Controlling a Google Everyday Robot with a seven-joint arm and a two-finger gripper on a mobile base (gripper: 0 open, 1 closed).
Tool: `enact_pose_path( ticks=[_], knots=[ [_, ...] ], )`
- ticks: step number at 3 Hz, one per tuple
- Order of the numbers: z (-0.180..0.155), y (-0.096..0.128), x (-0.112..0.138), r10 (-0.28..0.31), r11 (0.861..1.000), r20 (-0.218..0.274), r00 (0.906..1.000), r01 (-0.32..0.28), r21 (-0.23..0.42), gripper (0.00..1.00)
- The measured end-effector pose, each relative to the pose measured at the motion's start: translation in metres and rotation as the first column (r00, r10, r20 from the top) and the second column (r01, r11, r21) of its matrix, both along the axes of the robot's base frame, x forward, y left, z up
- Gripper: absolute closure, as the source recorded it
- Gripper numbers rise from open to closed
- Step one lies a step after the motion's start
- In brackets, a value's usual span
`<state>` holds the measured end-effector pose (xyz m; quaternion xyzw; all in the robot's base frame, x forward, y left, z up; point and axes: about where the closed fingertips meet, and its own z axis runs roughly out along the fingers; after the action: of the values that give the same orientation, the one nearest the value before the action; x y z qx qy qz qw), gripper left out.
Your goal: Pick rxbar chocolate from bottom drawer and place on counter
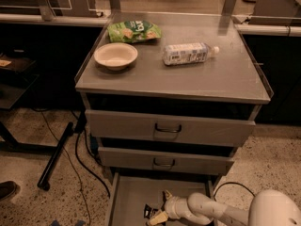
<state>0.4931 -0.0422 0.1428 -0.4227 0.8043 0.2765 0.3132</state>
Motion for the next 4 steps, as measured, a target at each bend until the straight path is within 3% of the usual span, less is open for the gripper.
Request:
enact_pose_path(
  ticks=[1,4],
  knots=[
    [-0.026,-0.002,0.000,-0.021,1.000,-0.019,0.9996,0.021,-0.013,0.00],
    [-0.046,-0.014,-0.013,-0.046,0.999,-0.047,0.9978,0.046,-0.002,0.00]
  ],
)
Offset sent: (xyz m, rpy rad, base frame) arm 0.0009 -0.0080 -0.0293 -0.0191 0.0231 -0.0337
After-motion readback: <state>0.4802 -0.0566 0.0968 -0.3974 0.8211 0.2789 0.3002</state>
